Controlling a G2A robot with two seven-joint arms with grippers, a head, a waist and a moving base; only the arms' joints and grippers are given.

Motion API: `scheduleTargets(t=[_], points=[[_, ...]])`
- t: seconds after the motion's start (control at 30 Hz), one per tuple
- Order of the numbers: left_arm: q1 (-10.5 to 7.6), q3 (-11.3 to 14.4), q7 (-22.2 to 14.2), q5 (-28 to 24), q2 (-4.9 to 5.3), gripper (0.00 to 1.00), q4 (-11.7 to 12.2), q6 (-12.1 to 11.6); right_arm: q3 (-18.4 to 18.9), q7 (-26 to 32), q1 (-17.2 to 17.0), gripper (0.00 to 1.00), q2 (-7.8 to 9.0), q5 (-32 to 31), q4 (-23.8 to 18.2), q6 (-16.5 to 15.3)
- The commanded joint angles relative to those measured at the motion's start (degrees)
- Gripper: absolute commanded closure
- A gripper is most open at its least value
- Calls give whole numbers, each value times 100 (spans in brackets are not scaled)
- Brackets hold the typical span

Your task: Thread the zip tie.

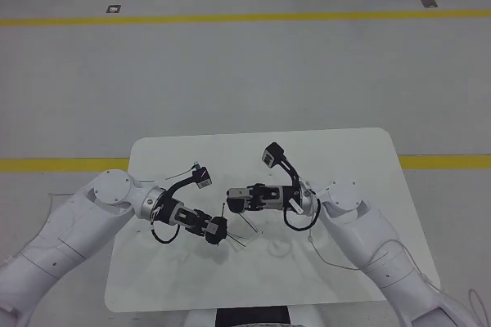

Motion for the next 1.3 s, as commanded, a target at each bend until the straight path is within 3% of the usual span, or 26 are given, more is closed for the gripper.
scheduleTargets(t=[0.0, 0.23, 0.83, 1.0, 1.27], points=[[0, 0, 0, 0, 0, 100, 0, 0, 3, 24, -9, 60, 8, -19, -21, 33], [0, 0, 0, 0, 0, 100, 0, 0, -25, 95, -32, 60, 31, -114, -68, 115], [0, 0, 0, 0, 0, 100, 0, 0, -229, -93, 47, 74, 2, -217, -35, 59], [0, 0, 0, 0, 0, 100, 0, 0, -244, -95, 60, 74, 6, -239, -21, 71], [0, 0, 0, 0, 0, 100, 0, 0, -278, -106, 80, 84, 4, -233, -6, 65]])
